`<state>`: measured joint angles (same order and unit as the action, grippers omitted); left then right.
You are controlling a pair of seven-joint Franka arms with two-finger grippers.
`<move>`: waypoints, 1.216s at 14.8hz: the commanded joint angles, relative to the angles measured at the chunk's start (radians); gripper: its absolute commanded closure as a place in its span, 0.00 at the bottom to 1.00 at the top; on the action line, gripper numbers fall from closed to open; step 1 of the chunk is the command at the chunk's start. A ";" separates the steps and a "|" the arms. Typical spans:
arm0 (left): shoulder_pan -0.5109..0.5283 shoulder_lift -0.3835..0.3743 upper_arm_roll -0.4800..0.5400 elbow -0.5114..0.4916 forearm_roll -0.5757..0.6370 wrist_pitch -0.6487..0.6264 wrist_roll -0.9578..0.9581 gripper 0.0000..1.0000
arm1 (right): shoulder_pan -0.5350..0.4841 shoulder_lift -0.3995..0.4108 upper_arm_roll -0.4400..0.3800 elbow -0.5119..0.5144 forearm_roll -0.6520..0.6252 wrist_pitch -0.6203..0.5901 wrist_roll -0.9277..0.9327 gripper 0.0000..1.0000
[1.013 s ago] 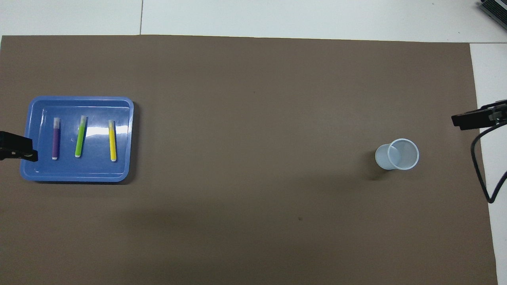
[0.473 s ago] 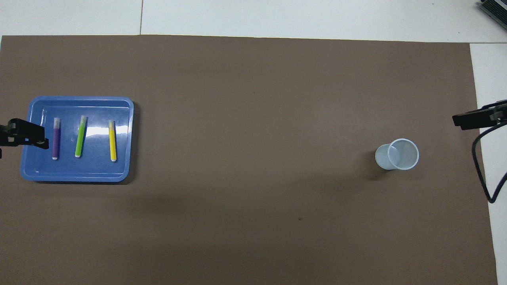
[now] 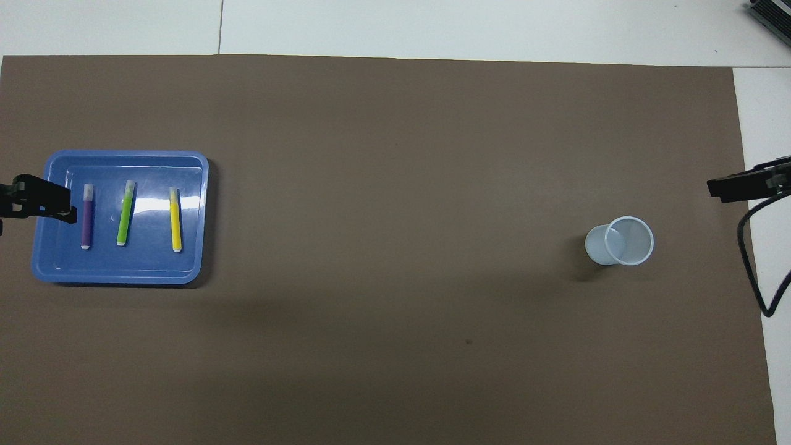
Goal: Right arm passes pens to left for tray arrangement
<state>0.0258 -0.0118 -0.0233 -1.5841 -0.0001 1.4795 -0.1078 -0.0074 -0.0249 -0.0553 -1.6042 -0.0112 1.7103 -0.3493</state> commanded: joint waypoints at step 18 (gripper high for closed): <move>-0.040 -0.024 0.025 0.001 0.006 -0.013 0.016 0.00 | -0.023 -0.003 -0.003 0.003 0.014 -0.003 0.015 0.00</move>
<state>0.0060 -0.0242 -0.0176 -1.5793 -0.0001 1.4744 -0.1037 -0.0204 -0.0249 -0.0600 -1.6041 -0.0112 1.7103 -0.3491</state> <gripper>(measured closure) 0.000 0.000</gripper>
